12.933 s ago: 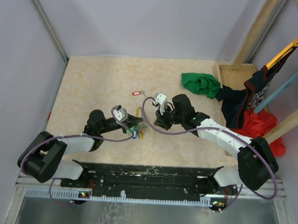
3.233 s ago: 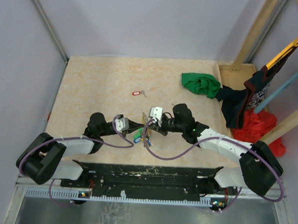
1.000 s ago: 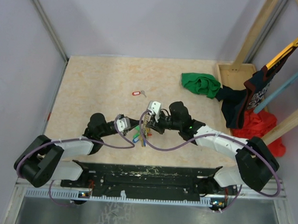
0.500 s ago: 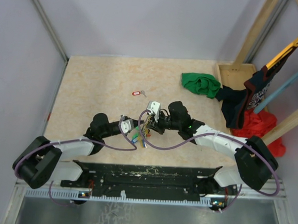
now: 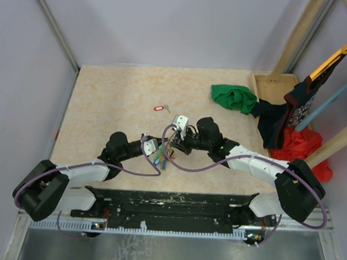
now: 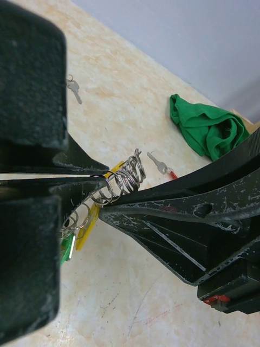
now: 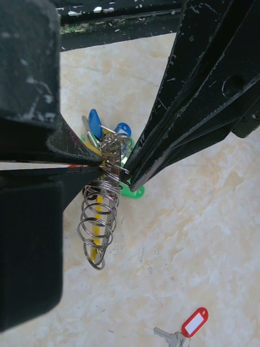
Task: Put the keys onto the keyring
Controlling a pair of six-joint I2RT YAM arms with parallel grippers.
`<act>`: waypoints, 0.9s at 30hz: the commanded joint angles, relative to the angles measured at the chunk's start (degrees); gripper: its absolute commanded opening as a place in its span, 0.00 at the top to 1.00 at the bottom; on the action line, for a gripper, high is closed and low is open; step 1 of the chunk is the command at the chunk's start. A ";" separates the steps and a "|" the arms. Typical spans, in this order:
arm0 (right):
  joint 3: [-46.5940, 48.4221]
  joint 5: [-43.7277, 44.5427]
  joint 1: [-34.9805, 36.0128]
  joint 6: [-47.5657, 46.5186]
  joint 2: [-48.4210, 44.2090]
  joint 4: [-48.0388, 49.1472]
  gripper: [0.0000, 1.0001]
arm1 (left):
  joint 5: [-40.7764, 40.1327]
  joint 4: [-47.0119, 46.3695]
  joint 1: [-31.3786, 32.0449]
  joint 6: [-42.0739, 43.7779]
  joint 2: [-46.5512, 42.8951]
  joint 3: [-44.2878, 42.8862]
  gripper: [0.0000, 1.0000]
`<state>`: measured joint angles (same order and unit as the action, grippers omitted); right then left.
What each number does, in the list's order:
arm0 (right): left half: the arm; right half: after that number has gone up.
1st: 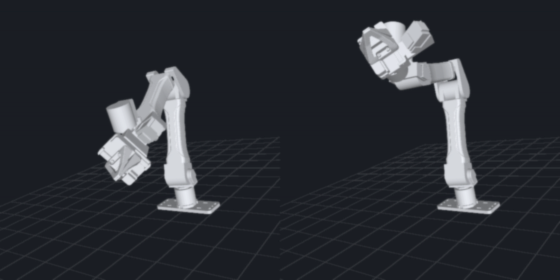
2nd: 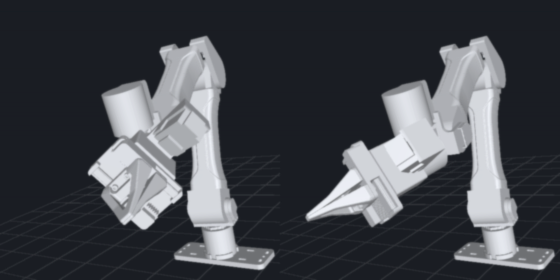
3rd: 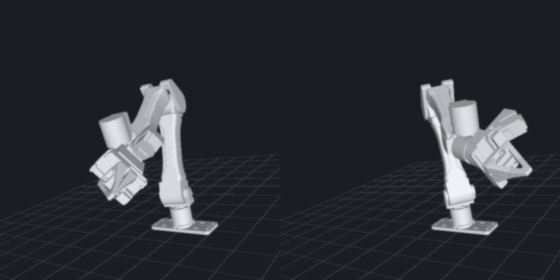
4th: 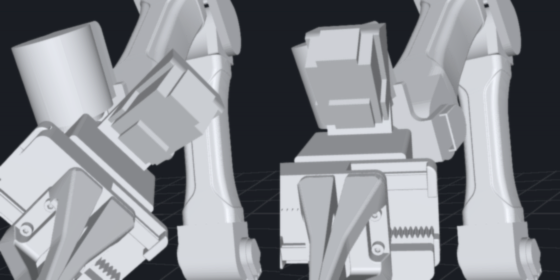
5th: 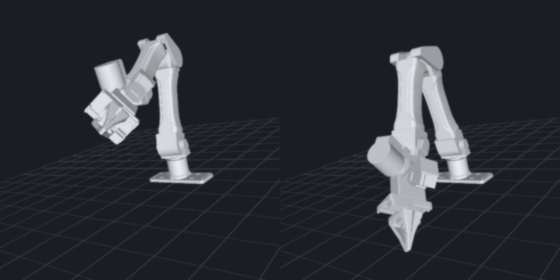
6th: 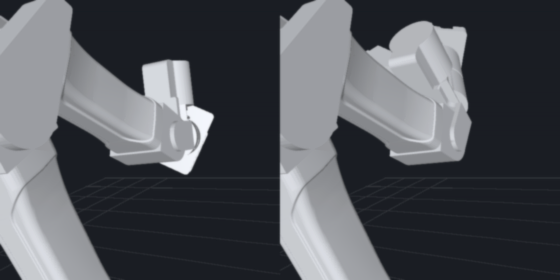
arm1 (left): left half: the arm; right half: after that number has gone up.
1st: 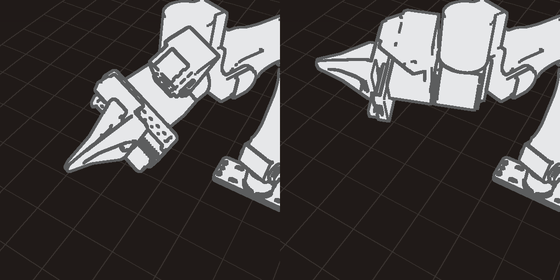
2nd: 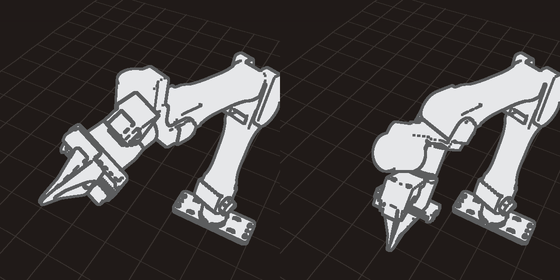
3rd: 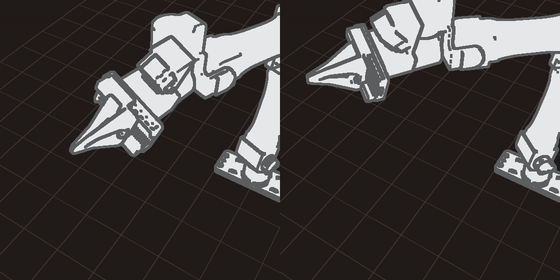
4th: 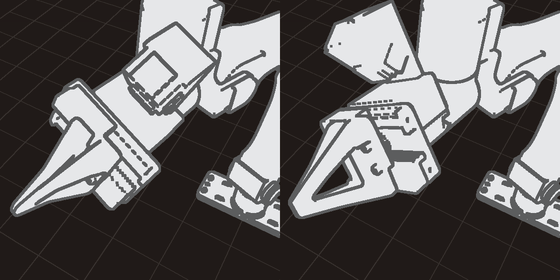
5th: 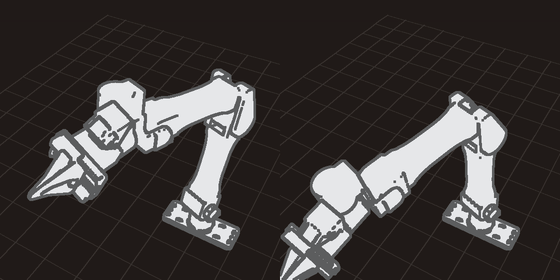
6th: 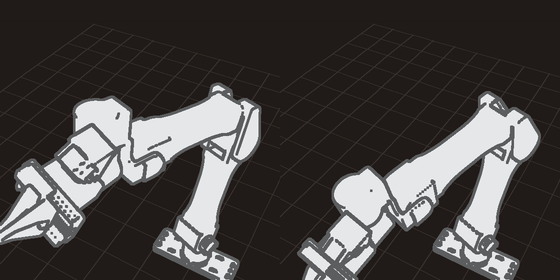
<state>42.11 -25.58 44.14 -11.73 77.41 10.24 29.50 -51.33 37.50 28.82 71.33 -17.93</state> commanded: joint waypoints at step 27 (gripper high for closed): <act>-0.57 3.17 -2.48 2.34 -5.11 4.16 1.00 | -4.44 -3.52 0.94 -4.56 -1.35 0.96 1.00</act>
<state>40.75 -20.21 42.09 -6.83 74.81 15.18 27.20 -52.56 38.28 25.69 69.93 -15.92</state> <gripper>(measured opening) 0.007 0.005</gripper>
